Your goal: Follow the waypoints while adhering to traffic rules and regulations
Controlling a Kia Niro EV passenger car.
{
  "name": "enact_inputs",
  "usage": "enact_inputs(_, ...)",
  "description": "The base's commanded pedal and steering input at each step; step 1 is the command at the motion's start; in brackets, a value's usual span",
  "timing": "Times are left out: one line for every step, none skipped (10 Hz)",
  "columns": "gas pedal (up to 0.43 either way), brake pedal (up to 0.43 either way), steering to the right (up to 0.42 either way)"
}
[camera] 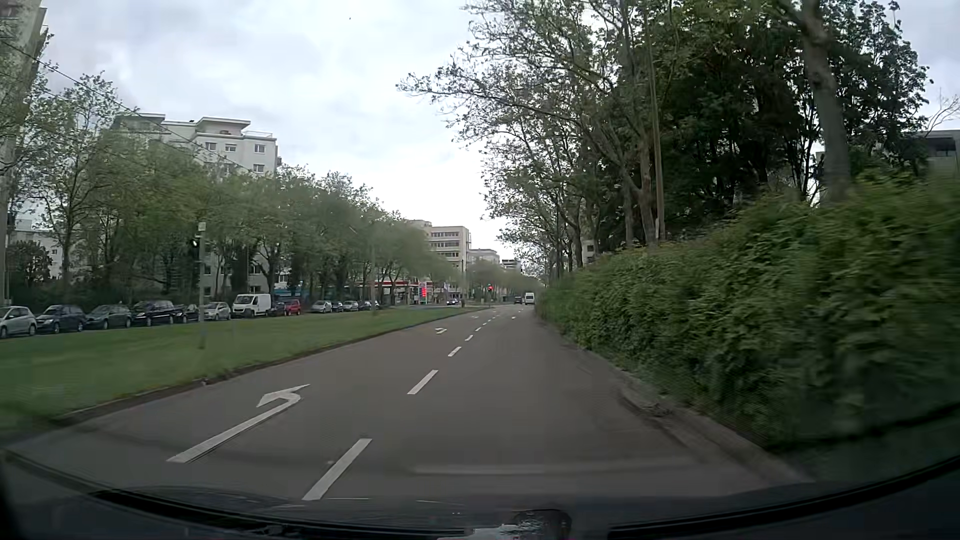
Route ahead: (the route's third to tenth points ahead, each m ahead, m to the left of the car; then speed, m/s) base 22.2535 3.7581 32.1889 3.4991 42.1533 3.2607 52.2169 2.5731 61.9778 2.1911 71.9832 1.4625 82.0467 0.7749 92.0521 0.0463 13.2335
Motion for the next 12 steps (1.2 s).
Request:
enact_inputs(0.000, 0.000, 0.009)
enact_inputs(0.000, 0.000, 0.008)
enact_inputs(0.000, 0.000, 0.006)
enact_inputs(0.000, 0.000, 0.006)
enact_inputs(0.000, 0.000, 0.006)
enact_inputs(0.000, 0.000, 0.006)
enact_inputs(0.000, 0.000, 0.006)
enact_inputs(0.000, 0.000, 0.005)
enact_inputs(0.008, 0.000, 0.005)
enact_inputs(0.020, 0.000, 0.005)
enact_inputs(0.028, 0.000, 0.005)
enact_inputs(0.039, 0.000, 0.005)
